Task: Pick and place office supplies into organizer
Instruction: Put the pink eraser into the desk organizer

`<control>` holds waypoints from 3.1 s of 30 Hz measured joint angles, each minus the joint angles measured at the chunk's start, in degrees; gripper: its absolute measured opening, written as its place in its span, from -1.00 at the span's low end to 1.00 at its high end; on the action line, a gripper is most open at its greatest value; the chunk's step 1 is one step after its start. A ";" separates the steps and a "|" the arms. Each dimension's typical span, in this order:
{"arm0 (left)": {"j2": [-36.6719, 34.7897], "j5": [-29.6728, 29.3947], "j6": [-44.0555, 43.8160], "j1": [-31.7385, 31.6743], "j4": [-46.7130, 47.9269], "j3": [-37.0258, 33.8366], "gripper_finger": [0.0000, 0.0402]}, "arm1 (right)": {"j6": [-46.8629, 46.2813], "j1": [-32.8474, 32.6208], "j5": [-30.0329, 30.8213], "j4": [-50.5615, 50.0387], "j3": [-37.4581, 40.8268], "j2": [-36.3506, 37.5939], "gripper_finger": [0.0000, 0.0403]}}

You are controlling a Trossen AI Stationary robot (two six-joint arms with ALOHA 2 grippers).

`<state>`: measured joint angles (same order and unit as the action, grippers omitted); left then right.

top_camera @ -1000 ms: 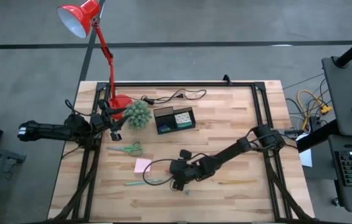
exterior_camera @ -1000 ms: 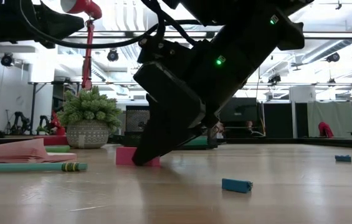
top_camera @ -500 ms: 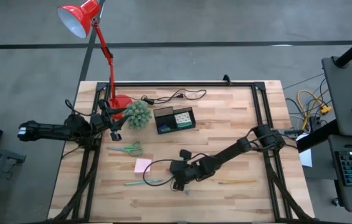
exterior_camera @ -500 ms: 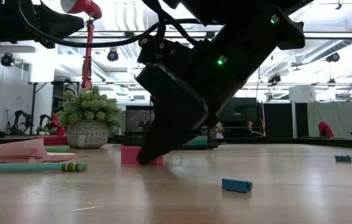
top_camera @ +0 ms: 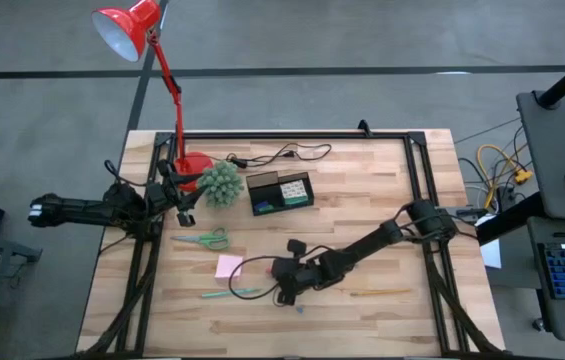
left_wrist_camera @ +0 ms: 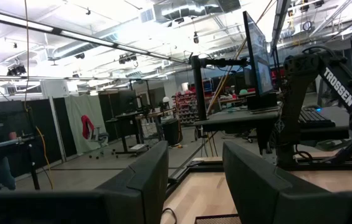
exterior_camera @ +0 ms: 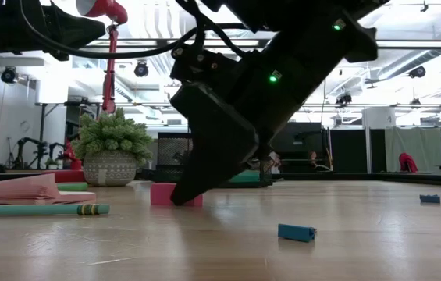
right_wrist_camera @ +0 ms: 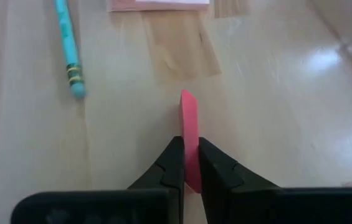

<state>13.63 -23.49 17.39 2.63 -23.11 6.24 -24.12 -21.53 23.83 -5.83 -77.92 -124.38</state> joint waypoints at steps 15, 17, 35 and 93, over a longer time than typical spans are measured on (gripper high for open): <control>0.00 -0.01 0.00 0.01 0.02 0.00 -0.31 | 13.84 4.77 4.49 -7.50 -6.30 0.15 -0.89; 0.00 0.00 0.00 0.01 0.02 0.00 -0.31 | 15.11 5.60 6.77 -9.04 -7.06 0.15 -0.89; 0.02 -0.01 0.00 0.00 0.02 0.00 -0.31 | 27.21 14.11 10.90 -9.53 -9.06 0.21 -0.89; 0.02 -0.02 0.04 0.00 0.01 0.00 -0.31 | 46.64 22.97 1.96 -9.80 -9.08 0.26 -0.89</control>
<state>13.65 -23.51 17.43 2.63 -23.10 6.24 22.52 1.43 25.79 -15.64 -87.00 -124.11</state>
